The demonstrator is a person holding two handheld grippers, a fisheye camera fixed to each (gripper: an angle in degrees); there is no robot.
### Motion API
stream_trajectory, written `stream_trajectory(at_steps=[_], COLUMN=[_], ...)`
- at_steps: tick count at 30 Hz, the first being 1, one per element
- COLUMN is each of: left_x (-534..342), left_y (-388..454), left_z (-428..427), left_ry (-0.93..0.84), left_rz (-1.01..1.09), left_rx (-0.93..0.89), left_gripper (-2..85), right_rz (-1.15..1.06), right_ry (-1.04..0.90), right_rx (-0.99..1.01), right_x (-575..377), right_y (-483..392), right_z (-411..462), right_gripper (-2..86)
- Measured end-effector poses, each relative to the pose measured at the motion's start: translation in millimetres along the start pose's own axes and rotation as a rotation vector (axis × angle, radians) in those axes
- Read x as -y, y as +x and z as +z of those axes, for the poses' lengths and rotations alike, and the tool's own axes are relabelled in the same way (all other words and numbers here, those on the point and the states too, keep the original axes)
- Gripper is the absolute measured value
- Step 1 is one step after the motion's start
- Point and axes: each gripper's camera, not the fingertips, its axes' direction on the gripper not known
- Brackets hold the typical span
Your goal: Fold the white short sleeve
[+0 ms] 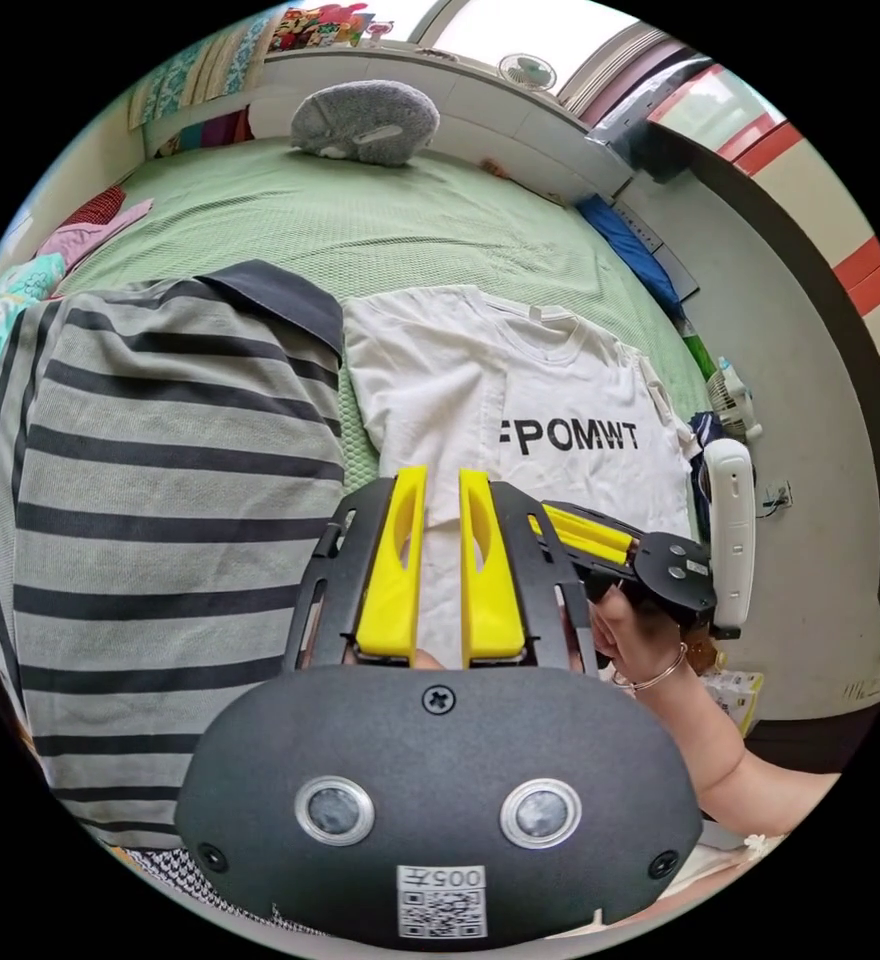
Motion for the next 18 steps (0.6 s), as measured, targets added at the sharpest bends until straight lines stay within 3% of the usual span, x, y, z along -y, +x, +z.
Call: stream_trajectory(at_steps=[18], left_x=[9.1], left_y=[16.2], left_z=[39.3], left_ry=[-0.040], left_rz=[0.002], left_rx=[0.058], left_gripper=[6.7], right_rz=[0.052], right_ry=[-0.023], right_rx=[0.085], right_x=[-19.0], right_y=[18.9], right_z=[-18.7], right_gripper=[-0.6])
